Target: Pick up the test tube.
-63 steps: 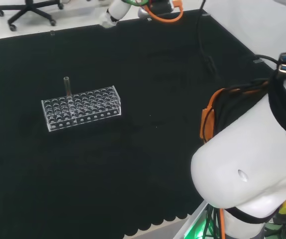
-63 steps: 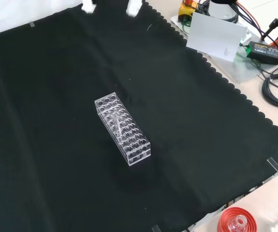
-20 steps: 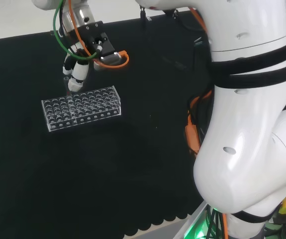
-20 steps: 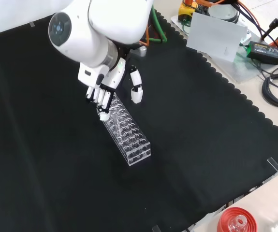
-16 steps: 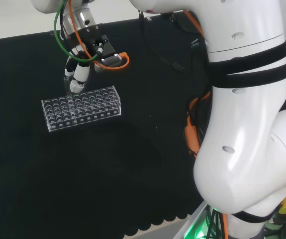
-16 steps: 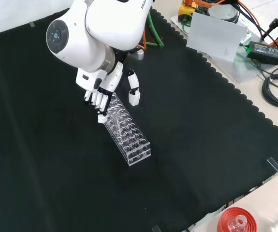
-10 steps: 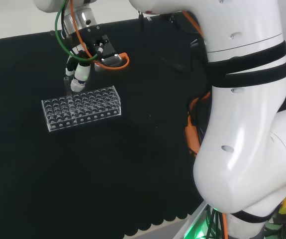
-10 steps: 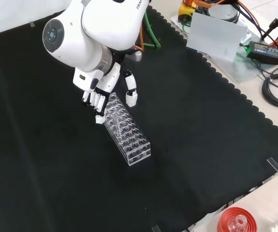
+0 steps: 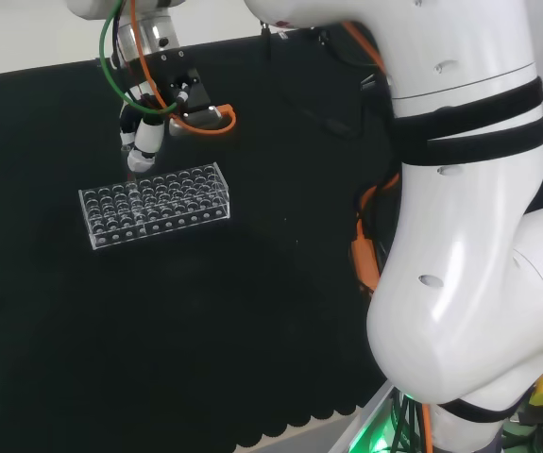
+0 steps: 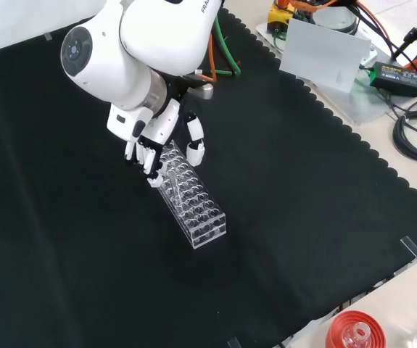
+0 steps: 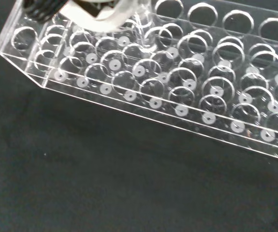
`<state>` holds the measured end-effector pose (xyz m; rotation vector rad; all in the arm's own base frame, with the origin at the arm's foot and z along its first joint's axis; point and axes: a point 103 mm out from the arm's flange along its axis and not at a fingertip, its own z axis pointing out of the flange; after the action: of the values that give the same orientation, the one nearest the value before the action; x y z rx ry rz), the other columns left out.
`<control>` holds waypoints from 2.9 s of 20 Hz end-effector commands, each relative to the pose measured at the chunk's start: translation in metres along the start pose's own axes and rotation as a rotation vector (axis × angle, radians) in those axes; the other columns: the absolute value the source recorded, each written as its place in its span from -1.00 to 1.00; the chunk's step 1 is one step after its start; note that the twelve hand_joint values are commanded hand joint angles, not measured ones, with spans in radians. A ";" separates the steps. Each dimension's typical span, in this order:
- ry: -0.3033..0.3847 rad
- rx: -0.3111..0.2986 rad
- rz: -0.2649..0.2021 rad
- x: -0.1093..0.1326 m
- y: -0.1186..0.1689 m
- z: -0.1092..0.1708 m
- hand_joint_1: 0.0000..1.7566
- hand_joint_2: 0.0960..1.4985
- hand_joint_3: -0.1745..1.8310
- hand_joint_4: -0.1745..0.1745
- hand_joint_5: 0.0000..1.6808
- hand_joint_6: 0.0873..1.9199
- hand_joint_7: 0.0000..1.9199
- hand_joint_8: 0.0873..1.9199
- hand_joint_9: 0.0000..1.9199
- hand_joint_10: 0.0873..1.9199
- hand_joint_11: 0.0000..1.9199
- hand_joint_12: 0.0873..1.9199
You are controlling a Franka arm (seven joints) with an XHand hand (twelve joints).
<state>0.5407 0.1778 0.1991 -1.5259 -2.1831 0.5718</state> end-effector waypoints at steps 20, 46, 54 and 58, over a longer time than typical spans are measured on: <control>-0.019 -0.071 0.014 0.027 0.026 0.003 0.32 -0.32 -0.16 -1.00 0.12 -0.28 0.42 -0.51 0.17 -0.43 -0.37 0.37; -0.073 -0.177 0.005 0.034 0.033 -0.024 0.41 -0.40 -0.06 -1.00 0.84 -0.89 0.93 -0.79 0.78 -0.71 0.08 0.17; -0.070 -0.194 -0.006 0.034 0.028 -0.031 0.41 -0.40 -0.06 -1.00 0.85 -0.90 0.94 -0.80 0.79 -0.72 0.08 0.17; -0.071 -0.198 -0.013 0.034 0.024 -0.033 0.41 -0.40 -0.06 -1.00 0.85 -0.90 0.94 -0.80 0.79 -0.73 0.08 0.17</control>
<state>0.5686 0.2219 0.2137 -1.6174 -2.3554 0.4290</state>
